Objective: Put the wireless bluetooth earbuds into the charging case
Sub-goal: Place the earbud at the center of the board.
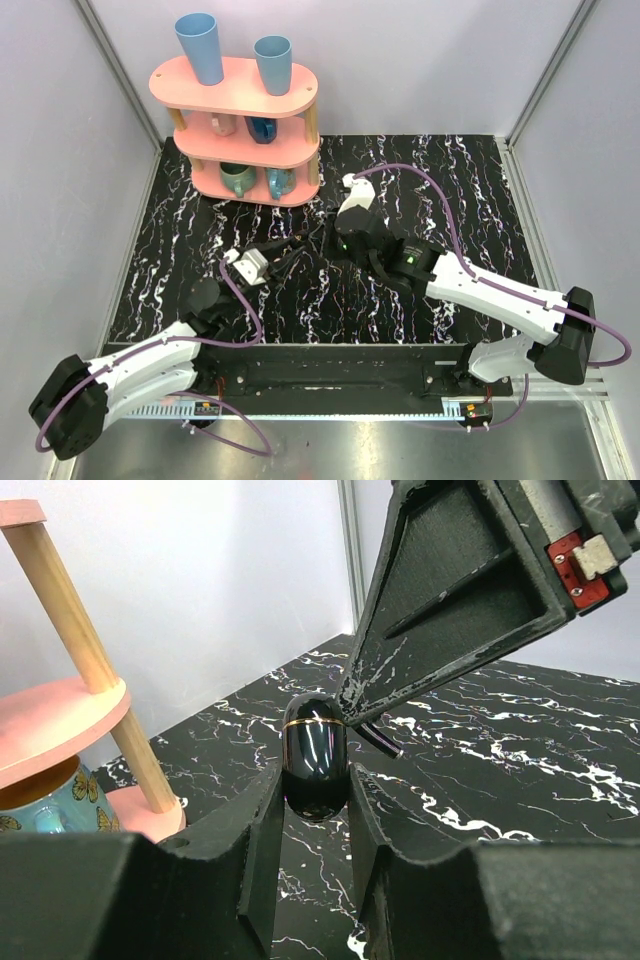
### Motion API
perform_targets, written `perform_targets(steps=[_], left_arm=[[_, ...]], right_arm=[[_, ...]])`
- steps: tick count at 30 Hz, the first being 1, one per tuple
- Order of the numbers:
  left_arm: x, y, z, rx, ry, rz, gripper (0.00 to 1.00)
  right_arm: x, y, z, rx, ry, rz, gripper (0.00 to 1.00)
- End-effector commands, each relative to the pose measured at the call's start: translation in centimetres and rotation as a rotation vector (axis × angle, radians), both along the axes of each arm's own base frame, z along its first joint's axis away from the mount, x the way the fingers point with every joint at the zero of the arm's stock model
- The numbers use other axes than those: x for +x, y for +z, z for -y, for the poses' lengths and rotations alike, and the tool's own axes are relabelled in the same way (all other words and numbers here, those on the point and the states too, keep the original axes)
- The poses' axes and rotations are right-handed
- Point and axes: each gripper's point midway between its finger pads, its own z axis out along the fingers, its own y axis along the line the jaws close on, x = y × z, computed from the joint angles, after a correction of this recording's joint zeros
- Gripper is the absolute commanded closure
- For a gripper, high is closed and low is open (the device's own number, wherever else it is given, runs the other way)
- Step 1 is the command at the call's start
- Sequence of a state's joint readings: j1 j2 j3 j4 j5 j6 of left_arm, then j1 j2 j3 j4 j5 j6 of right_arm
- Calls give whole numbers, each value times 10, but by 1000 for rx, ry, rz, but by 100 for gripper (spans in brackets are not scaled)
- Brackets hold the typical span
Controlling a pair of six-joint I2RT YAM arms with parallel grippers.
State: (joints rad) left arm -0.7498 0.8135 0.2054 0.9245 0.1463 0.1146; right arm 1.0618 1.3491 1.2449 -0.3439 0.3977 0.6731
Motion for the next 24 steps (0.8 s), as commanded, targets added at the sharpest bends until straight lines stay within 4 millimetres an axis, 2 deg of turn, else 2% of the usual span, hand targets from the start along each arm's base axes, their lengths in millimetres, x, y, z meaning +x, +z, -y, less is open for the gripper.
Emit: perform_targets(steps=[1, 7, 12, 16, 19, 20, 21, 22, 23, 24], left_arm=[[-76, 46, 43, -46, -397, 156, 100], [-80, 44, 47, -43, -415, 152, 100], [-76, 41, 46, -48, -388, 142, 100], [-68, 37, 44, -46, -342, 116, 100], [-66, 25, 43, -17, -332, 86, 100], [-67, 27, 39, -28, -323, 90, 100], [-67, 23, 37, -28, -315, 80, 100], [-65, 22, 35, -30, -301, 73, 100], [-60, 17, 32, -24, -268, 50, 100], [-60, 21, 29, -27, -252, 58, 100]], right_arm=[[12, 47, -27, 198, 23, 78, 94], [14, 53, -25, 212, 19, 87, 94], [13, 53, -23, 210, 16, 89, 94], [23, 47, -2, 175, -53, 91, 94], [45, 24, 25, 118, -123, 35, 93], [46, 2, 33, 65, -128, -13, 93], [59, -12, 50, 37, -175, -41, 94], [62, -25, 60, 12, -198, -64, 94], [59, -51, 72, -33, -218, -107, 94], [64, -64, 85, -39, -247, -138, 94]])
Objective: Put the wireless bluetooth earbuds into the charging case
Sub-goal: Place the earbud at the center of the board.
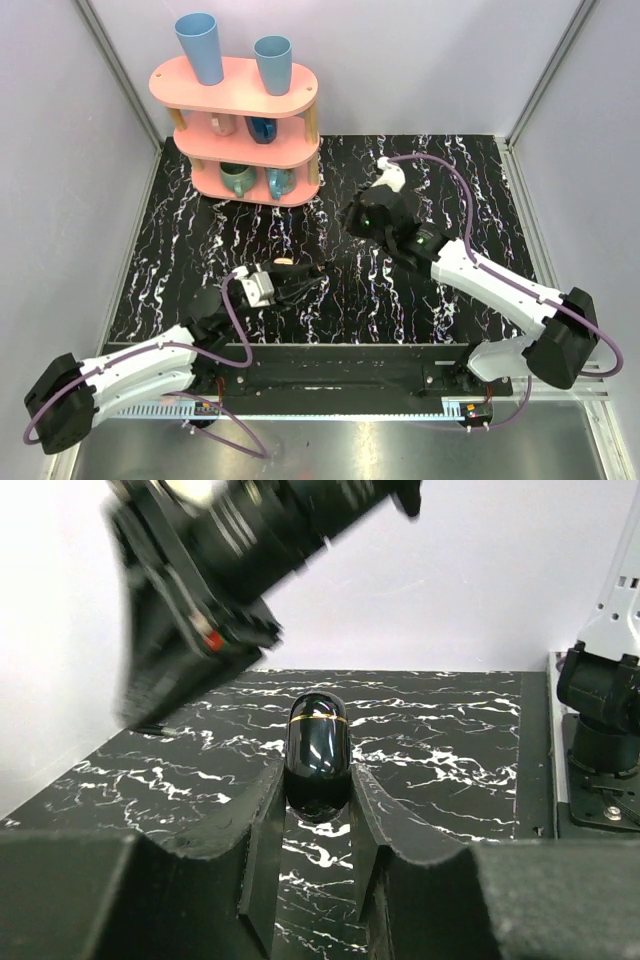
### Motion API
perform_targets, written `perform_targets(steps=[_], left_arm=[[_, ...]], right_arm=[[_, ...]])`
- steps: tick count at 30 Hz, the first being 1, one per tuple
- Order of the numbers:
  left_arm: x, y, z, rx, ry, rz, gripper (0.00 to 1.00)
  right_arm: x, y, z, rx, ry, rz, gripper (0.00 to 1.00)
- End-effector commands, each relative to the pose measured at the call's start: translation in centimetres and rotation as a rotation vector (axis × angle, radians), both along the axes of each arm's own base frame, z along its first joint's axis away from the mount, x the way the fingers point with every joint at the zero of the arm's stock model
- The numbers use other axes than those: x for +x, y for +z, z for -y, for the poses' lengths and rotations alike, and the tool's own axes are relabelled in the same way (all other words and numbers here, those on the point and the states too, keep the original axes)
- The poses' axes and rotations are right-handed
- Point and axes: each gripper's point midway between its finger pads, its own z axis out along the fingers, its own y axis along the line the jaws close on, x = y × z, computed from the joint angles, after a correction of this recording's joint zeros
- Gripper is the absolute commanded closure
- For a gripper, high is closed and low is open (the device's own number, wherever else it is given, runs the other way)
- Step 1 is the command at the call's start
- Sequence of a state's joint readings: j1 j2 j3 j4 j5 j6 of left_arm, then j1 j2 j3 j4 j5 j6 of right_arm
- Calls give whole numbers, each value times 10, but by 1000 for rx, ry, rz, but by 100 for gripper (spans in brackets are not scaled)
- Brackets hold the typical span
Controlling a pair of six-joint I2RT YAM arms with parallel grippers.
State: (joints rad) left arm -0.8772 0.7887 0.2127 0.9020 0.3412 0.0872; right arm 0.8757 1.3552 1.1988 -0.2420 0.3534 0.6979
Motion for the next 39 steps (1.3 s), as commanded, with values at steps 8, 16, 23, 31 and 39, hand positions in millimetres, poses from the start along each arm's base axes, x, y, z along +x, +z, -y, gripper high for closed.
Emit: perform_targets(steps=[8, 16, 23, 31, 39], left_arm=[[23, 26, -37, -101, 223, -52, 100], [26, 26, -26, -93, 195, -160, 100], [26, 24, -22, -114, 177, -191, 100], [30, 23, -27, -114, 212, -188, 100], [30, 19, -26, -111, 209, -202, 100]], right_arm=[[-61, -175, 55, -152, 45, -482, 92], [-74, -216, 59, -192, 46, -575, 86], [-63, -237, 71, -264, -67, -542, 81], [-54, -238, 74, -377, -152, -414, 67], [-58, -232, 76, -374, -167, -408, 61]])
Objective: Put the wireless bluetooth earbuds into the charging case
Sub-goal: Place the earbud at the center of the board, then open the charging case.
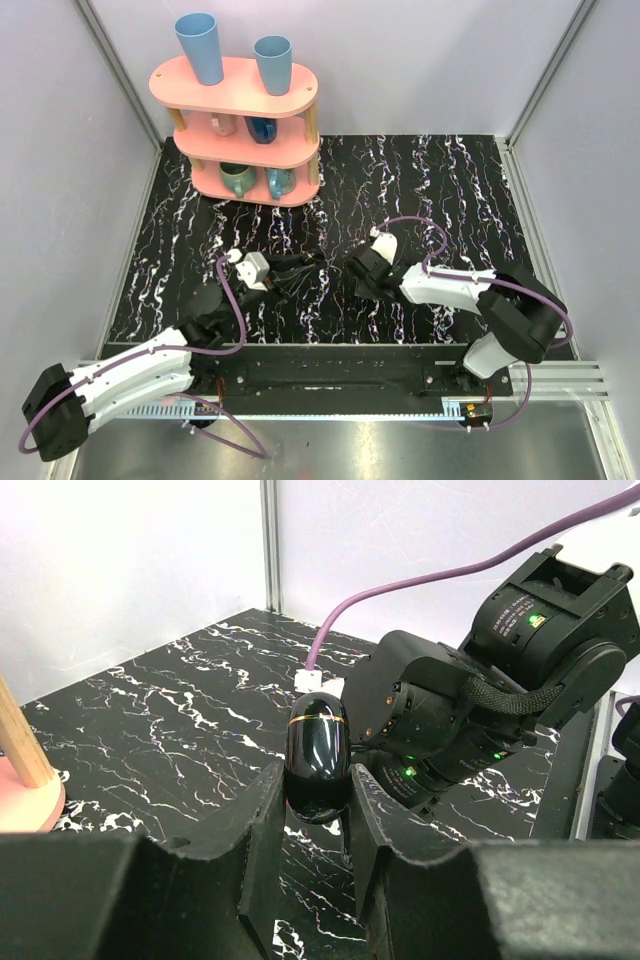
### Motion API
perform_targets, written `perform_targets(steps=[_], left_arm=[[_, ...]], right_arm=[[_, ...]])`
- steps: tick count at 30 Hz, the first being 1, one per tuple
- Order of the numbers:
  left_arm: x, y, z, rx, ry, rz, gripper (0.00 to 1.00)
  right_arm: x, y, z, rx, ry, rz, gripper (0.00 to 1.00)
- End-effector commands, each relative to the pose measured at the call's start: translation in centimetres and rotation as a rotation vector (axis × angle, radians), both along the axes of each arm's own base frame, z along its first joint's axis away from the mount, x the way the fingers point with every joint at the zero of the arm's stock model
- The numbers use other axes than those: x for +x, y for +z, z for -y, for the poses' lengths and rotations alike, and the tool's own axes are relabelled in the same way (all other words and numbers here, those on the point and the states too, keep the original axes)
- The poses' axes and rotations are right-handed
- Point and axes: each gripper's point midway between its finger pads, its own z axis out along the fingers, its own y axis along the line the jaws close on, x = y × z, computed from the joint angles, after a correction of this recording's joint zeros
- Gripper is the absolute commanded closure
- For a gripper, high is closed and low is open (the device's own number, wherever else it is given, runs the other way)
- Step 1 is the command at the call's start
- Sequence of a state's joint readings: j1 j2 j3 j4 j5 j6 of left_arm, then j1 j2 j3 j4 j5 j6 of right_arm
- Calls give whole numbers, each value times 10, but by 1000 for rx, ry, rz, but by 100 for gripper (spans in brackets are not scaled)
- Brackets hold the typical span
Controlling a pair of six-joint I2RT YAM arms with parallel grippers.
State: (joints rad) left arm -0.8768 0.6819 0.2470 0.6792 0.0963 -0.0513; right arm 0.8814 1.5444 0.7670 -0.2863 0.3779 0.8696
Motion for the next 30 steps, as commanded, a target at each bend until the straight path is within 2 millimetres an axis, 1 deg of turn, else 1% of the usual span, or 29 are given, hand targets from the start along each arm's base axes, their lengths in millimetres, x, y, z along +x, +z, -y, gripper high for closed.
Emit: perform_targets(steps=[1, 2, 3, 4, 5, 6, 7, 9, 10, 11, 12, 13, 15, 16, 17, 18, 19, 20, 21, 22, 26, 27, 30], left_arm=[[1, 24, -4, -64, 19, 28, 100], [2, 23, -5, -67, 27, 25, 100], [3, 23, -5, -66, 30, 23, 100], [3, 23, -6, -71, 36, 23, 100], [5, 21, -7, -66, 44, 19, 100], [6, 21, -7, -71, 50, 16, 100], [6, 22, -8, -78, 56, 17, 100], [6, 22, -9, -85, 55, 7, 100], [5, 23, -9, -89, 53, 1, 100], [6, 25, -9, -96, 58, -8, 100], [6, 26, -9, -106, 57, -28, 100], [7, 22, -8, -88, 56, -49, 100], [5, 27, -3, -92, 29, -61, 100], [6, 24, -1, -81, 24, -77, 100], [3, 29, 2, -93, 1, -87, 100], [2, 30, 5, -96, -16, -96, 100], [1, 29, 9, -93, -34, -107, 100], [-2, 33, 13, -106, -66, -119, 100], [-4, 34, 16, -112, -82, -125, 100], [-5, 36, 19, -116, -101, -127, 100], [-10, 45, 23, -167, -146, -137, 100], [-9, 45, 24, -168, -149, -138, 100], [-9, 44, 25, -167, -158, -140, 100]], right_arm=[[12, 32, -2, 37, -37, 94, 60], [13, 40, -3, 47, -21, 114, 58], [14, 50, -6, 66, -2, 136, 57], [16, 69, -8, 107, 7, 174, 56], [18, 81, -10, 121, 26, 202, 54], [17, 93, -13, 143, 56, 224, 49], [17, 114, -14, 186, 69, 264, 48], [14, 132, -10, 212, 88, 309, 45], [11, 152, -8, 259, 106, 351, 44], [7, 160, -6, 268, 136, 374, 44], [3, 172, -10, 299, 185, 409, 44], [-9, 195, -18, 379, 273, 447, 44], [-18, 222, -24, 433, 367, 506, 43], [-27, 240, -35, 485, 442, 512, 42], [-31, 246, -40, 491, 487, 514, 42], [-33, 247, -48, 497, 528, 505, 43], [-41, 254, -57, 536, 592, 495, 43], [-41, 264, -64, 569, 619, 524, 43], [-43, 265, -69, 586, 647, 521, 43], [-48, 274, -76, 622, 688, 533, 43], [-55, 281, -83, 661, 746, 542, 43], [-58, 284, -83, 671, 754, 548, 43], [-55, 283, -82, 661, 746, 558, 44]])
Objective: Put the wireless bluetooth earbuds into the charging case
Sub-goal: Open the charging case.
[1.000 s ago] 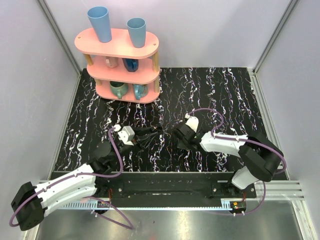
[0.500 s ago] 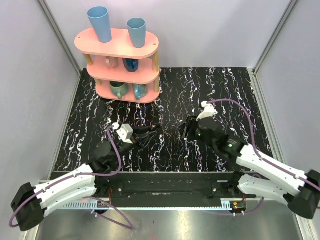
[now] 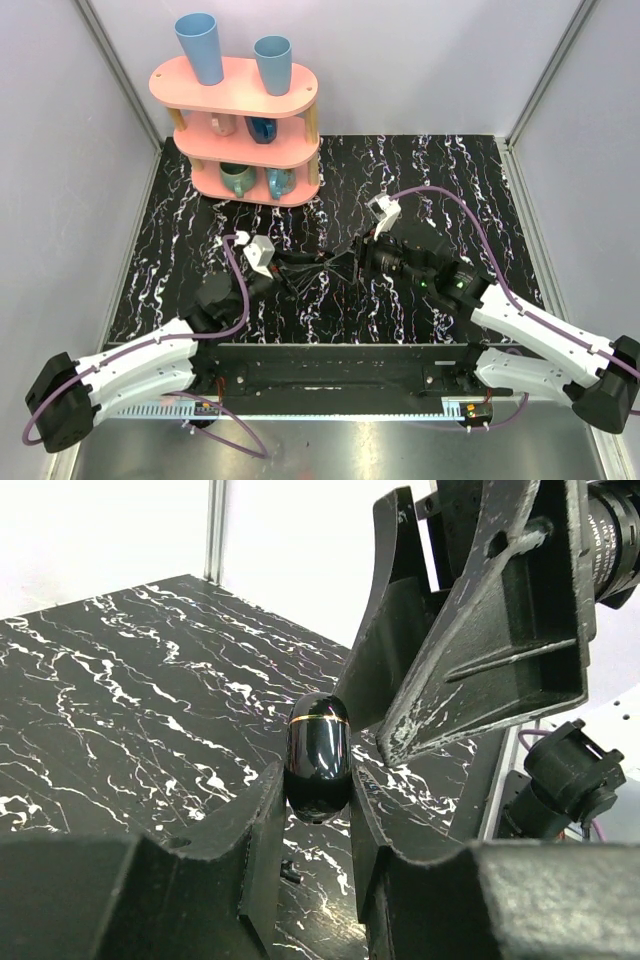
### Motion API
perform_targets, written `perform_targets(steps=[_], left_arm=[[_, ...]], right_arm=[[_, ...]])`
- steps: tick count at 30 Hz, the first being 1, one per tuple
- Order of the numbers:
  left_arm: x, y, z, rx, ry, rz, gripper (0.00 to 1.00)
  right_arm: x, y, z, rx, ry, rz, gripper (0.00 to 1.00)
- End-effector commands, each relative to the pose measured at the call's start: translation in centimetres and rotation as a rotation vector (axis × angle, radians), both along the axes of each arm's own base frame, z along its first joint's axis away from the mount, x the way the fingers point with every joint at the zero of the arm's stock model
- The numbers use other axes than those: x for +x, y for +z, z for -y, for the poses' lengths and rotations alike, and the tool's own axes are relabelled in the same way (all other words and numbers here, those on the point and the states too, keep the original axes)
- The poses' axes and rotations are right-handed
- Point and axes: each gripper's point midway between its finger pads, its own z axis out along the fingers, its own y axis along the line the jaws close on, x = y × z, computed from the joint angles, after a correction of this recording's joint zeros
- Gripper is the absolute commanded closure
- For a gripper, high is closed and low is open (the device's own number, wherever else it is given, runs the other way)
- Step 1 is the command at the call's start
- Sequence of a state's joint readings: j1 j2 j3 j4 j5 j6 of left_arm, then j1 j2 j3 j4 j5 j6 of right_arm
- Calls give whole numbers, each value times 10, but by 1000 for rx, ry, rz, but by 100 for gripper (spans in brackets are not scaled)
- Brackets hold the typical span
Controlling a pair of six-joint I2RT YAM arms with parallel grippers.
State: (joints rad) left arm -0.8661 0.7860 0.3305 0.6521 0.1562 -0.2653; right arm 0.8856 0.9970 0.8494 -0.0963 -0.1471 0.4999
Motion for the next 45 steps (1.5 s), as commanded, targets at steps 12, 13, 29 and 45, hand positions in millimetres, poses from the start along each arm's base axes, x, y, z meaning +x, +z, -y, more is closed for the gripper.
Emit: perform_targets(steps=[12, 13, 29, 45], left_arm=[[-24, 53, 4, -149, -129, 123, 100], [-25, 52, 5, -146, -142, 123, 100], [-41, 53, 3, -153, -205, 158, 100], [-54, 54, 2, -149, -255, 185, 100]], right_arm=[[12, 25, 1, 44, -47, 99, 51], [13, 26, 2, 42, -52, 107, 51], [25, 30, 8, 36, -124, 118, 54], [39, 28, 15, 14, -210, 123, 44]])
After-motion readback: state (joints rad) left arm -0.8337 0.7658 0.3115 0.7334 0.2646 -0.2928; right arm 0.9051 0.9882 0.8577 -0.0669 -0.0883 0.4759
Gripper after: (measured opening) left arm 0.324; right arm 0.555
